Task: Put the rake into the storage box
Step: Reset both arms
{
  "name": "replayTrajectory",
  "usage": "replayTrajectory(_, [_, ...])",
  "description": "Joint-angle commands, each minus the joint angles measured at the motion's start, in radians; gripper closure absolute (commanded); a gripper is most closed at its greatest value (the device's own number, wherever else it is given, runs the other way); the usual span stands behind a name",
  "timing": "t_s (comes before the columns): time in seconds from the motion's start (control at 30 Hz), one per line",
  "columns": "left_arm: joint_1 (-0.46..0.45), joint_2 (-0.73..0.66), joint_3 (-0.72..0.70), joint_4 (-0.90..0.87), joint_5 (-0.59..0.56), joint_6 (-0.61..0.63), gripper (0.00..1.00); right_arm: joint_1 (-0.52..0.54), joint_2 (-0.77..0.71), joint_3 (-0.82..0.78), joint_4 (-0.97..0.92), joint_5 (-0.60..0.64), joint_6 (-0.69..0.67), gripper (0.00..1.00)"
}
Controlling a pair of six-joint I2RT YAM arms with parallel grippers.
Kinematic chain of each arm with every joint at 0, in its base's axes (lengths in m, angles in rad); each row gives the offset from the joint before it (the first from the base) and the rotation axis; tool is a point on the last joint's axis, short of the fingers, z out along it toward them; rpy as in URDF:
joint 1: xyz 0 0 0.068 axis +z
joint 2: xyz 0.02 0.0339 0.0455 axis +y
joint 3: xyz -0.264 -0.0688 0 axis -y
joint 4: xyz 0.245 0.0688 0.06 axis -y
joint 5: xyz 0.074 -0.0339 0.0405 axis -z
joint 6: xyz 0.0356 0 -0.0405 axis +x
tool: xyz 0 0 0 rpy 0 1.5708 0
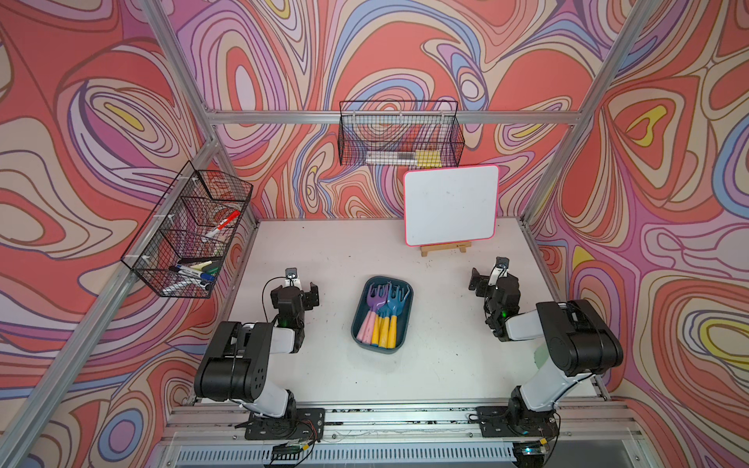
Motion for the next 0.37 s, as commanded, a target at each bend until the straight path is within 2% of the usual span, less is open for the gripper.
replayTrajectory(0.0, [0.004, 0.002, 0.018, 0.014, 0.011, -0.007, 0.01, -0.003, 0.005, 0.014, 0.004, -0.011, 0.009, 0.02])
replayTrajectory(0.33, [0.006, -0.003, 0.015, 0.014, 0.018, -0.007, 0.01, -0.003, 0.005, 0.014, 0.002, -0.012, 0.009, 0.02])
